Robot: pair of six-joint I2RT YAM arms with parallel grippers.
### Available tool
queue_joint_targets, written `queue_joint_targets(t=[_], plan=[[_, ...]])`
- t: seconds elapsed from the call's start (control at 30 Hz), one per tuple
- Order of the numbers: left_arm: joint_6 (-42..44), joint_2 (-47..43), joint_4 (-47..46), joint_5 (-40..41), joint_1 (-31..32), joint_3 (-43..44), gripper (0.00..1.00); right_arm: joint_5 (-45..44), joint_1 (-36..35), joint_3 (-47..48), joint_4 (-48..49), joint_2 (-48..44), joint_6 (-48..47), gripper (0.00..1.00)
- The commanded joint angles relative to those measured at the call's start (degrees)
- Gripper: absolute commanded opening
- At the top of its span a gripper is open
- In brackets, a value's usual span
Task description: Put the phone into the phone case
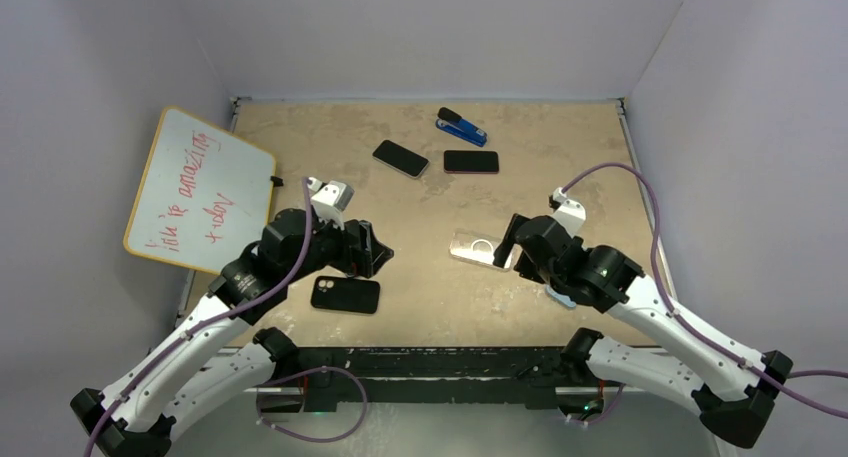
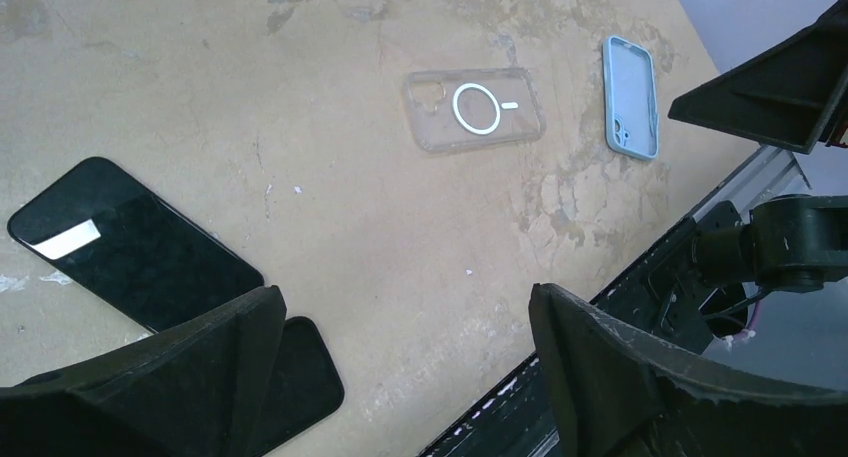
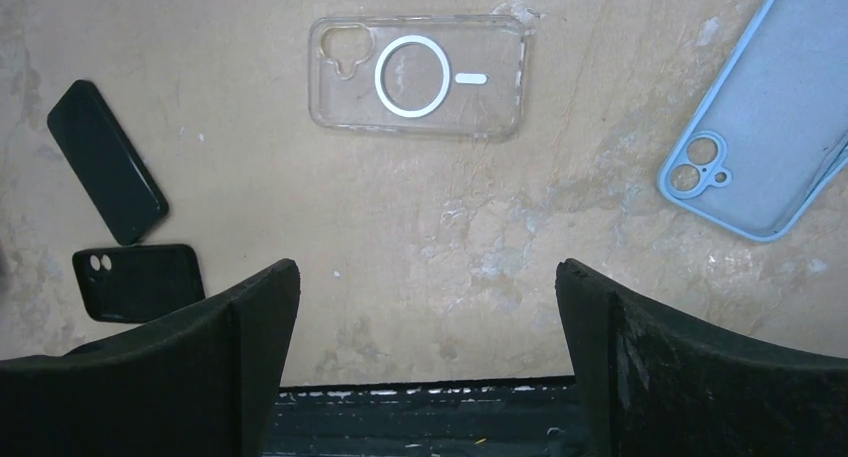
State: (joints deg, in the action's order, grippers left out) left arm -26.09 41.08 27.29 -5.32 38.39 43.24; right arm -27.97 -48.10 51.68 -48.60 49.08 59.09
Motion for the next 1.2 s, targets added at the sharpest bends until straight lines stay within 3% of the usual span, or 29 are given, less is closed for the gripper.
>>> queue_joint_targets(t=[0.0, 0.3, 0.47, 0.6, 0.7, 0.83, 1.17], plan=[[0.9, -0.6, -1.7, 1.2, 0.2, 0.5, 0.98, -4.5, -0.2, 1.7, -2.2, 0.3, 2.5, 0.99], [0.3, -3.0, -3.2, 3.1, 0.2, -3.4, 0.98, -13.4, -0.2, 1.1, -5.8, -1.3, 8.2, 0.96], [0.9, -2.6, -3.3, 3.7, 0.2, -3.8, 0.98, -16.9, -0.1, -2.5, 2.2, -1.8, -1.9, 0.92], [1.4, -2.1, -2.2, 3.6, 0.2, -3.0, 0.98, -20.5, 1.3, -2.7, 1.0, 1.7, -5.1, 0.83], [1.4, -2.7, -2.4, 3.4, 0.2, -3.1, 0.98, -17.0, 6.2, -3.2, 2.4, 5.1, -7.8, 0.75], [1.5, -3.6, -2.9, 3.3, 0.2, -3.4, 0.98, -6.9, 17.7, -5.2, 5.9, 9.1, -9.2, 0.63], [1.6, -4.4, -2.4, 3.3, 0.2, -3.3, 0.98, -2.1, 26.4, -8.9, 12.8, 19.2, -10.1, 0.48]])
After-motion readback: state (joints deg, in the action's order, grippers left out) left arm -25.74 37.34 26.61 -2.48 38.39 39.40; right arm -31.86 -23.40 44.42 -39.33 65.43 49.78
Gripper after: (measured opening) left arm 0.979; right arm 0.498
